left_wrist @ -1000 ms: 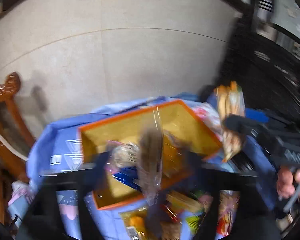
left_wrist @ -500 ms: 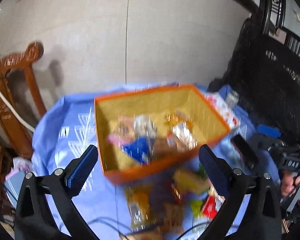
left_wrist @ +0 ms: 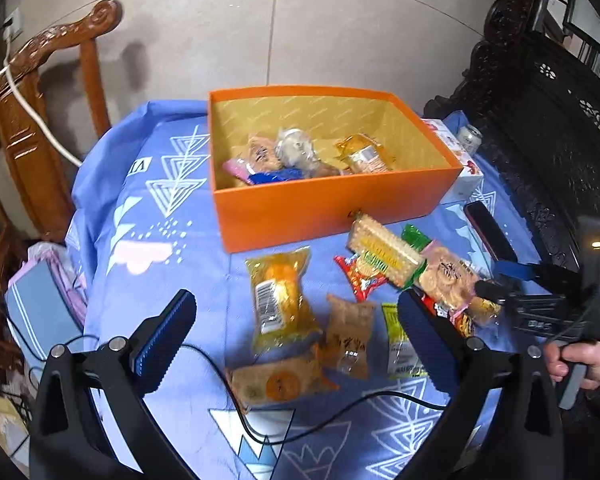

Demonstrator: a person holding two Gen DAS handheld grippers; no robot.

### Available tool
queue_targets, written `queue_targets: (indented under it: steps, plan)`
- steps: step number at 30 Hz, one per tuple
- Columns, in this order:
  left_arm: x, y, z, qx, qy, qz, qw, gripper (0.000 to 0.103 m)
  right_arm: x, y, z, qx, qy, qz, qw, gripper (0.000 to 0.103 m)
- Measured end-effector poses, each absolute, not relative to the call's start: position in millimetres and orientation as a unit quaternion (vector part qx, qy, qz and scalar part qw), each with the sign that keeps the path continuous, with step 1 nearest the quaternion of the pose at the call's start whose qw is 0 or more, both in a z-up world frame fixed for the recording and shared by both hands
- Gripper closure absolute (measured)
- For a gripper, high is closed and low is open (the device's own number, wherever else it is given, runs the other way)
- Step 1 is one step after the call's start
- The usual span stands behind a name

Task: Organize snacks
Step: 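Grasp the pink cookie bag with the right gripper while the left gripper grasps a round cake bag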

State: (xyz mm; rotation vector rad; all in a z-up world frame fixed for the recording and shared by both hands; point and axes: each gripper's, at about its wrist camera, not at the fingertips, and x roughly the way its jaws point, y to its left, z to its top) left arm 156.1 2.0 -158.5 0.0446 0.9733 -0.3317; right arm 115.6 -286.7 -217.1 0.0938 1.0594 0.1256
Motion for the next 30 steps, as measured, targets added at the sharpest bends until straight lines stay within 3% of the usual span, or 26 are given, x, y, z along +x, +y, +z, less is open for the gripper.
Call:
queue_targets:
  steps: [12, 14, 16, 18, 30]
  plan:
    - [138, 29, -162, 0.017, 0.470, -0.126, 0.873, 0.004, 155, -257, -263, -0.051, 0.551, 0.070, 0.830, 0.027]
    - [137, 34, -166, 0.017, 0.473, -0.119, 0.873, 0.004, 155, -255, -265, -0.053, 0.552, 0.071, 0.829, 0.031]
    - [137, 38, -170, 0.017, 0.476, -0.112, 0.872, 0.004, 152, -255, -264, -0.058, 0.547, 0.068, 0.833, 0.046]
    - [137, 42, -177, 0.018, 0.483, -0.106, 0.869, 0.004, 147, -257, -260, -0.053, 0.542, 0.066, 0.836, 0.052]
    - [127, 15, -236, 0.119, 0.513, -0.151, 0.836, 0.004, 85, -281, -224, 0.068, 0.525, 0.055, 0.847, 0.054]
